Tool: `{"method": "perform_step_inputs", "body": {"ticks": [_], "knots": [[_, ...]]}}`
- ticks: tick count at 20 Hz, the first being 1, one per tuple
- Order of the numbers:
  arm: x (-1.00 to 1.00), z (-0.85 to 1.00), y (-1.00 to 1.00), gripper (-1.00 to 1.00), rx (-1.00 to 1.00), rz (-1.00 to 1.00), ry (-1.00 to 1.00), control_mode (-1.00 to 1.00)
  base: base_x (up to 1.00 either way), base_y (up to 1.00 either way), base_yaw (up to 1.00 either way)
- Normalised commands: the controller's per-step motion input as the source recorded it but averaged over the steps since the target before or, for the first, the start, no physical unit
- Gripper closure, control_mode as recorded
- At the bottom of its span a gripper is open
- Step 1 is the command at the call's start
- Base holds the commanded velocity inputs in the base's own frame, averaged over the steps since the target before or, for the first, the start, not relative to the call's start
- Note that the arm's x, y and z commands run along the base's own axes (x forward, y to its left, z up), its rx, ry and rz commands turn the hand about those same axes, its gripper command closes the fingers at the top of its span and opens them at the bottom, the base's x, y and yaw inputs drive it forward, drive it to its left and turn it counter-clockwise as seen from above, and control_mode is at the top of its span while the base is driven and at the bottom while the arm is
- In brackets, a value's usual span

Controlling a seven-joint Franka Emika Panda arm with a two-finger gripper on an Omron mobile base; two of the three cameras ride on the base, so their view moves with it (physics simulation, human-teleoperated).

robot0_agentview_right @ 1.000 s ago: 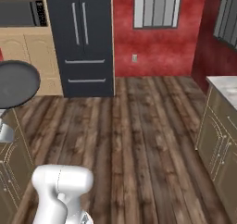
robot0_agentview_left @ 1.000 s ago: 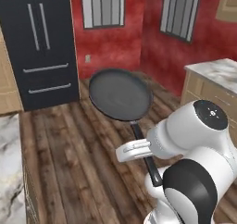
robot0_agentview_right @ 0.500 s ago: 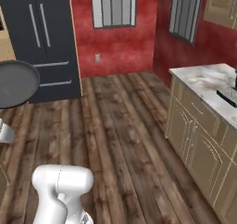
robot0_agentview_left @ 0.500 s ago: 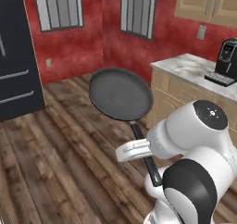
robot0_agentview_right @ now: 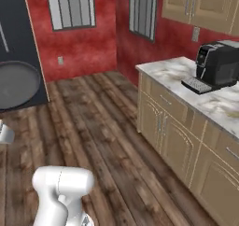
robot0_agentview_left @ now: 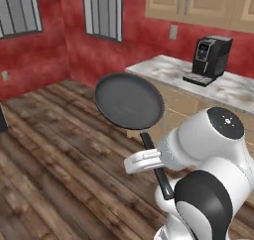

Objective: Move the pot and pan from the stove into the sink.

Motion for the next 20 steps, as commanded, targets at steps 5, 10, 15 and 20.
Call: {"method": "perform_step_inputs", "body": {"ticks": [5, 10, 15, 20], "knots": [[0.00, 0.00, 0.00, 1.00, 0.00, 0.00, 0.00, 1.00, 0.00, -0.20, -0.38], [0.00, 0.00, 0.00, 1.00, 0.00, 0.00, 0.00, 1.00, 0.00, -0.20, -0.38], [0.00, 0.00, 0.00, 1.00, 0.00, 0.00, 0.00, 1.00, 0.00, -0.23, -0.38], [0.00, 0.00, 0.00, 1.00, 0.00, 0.00, 0.00, 1.00, 0.00, -0.22, -0.38]]}}
